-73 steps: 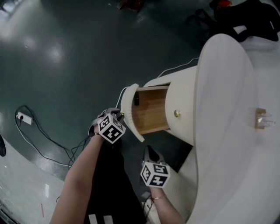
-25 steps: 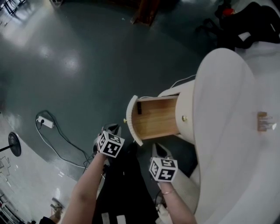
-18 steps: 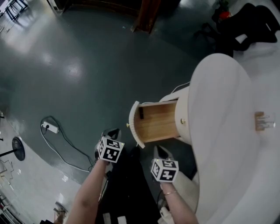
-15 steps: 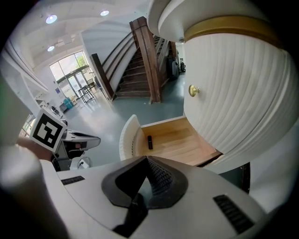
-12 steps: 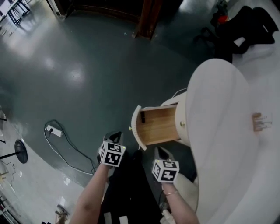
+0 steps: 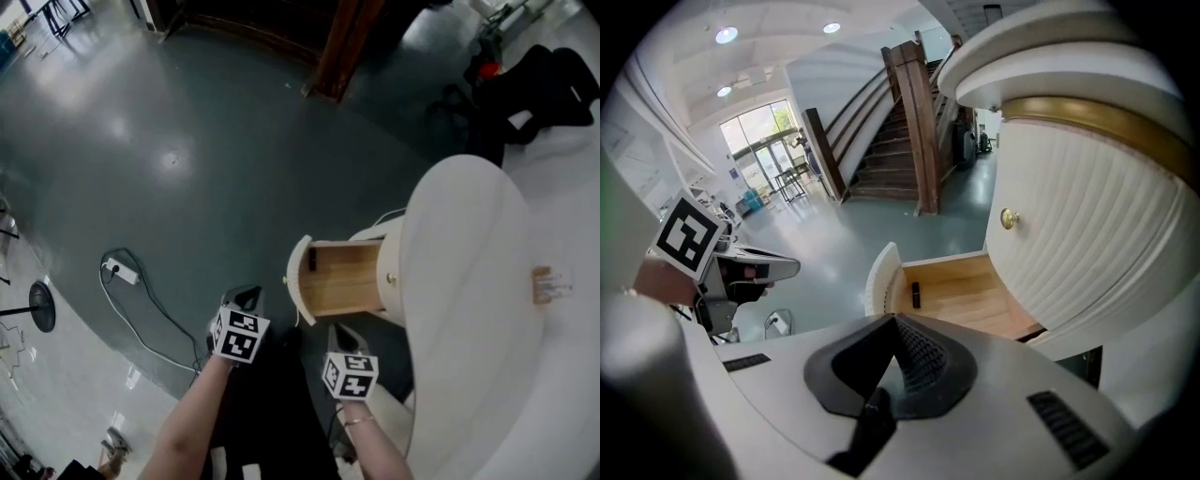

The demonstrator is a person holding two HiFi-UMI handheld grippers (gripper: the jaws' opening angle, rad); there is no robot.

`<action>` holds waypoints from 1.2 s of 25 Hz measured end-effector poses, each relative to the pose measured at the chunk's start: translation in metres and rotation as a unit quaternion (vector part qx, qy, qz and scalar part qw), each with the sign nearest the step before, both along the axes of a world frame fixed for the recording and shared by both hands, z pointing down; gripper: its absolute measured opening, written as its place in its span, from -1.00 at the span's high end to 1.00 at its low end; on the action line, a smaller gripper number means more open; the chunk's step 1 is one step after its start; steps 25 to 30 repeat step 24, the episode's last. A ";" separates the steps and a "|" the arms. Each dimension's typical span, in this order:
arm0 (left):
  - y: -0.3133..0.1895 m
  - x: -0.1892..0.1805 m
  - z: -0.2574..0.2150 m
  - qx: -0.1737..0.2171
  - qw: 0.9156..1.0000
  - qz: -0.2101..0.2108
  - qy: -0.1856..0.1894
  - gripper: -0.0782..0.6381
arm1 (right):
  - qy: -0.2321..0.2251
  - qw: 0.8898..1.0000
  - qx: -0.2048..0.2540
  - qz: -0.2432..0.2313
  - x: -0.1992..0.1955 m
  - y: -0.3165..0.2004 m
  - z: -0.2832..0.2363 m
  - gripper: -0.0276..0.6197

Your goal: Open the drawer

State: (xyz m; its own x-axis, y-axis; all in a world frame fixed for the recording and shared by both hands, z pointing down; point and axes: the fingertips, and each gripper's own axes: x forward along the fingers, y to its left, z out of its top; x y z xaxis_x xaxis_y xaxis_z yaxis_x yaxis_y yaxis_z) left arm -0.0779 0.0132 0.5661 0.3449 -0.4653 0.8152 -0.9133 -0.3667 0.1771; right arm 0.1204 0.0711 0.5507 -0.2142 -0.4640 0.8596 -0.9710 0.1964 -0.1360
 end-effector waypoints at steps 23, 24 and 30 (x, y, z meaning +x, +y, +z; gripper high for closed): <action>0.009 -0.020 -0.026 0.003 1.000 -0.025 0.008 0.77 | 0.001 1.000 0.004 -0.021 -0.018 -0.006 -0.021 0.91; 0.008 -0.020 -0.027 0.004 1.000 -0.025 0.008 0.77 | 0.001 1.000 0.005 -0.021 -0.017 -0.006 -0.021 0.91; 0.008 -0.020 -0.027 0.004 1.000 -0.025 0.008 0.77 | 0.001 1.000 0.005 -0.021 -0.017 -0.006 -0.021 0.91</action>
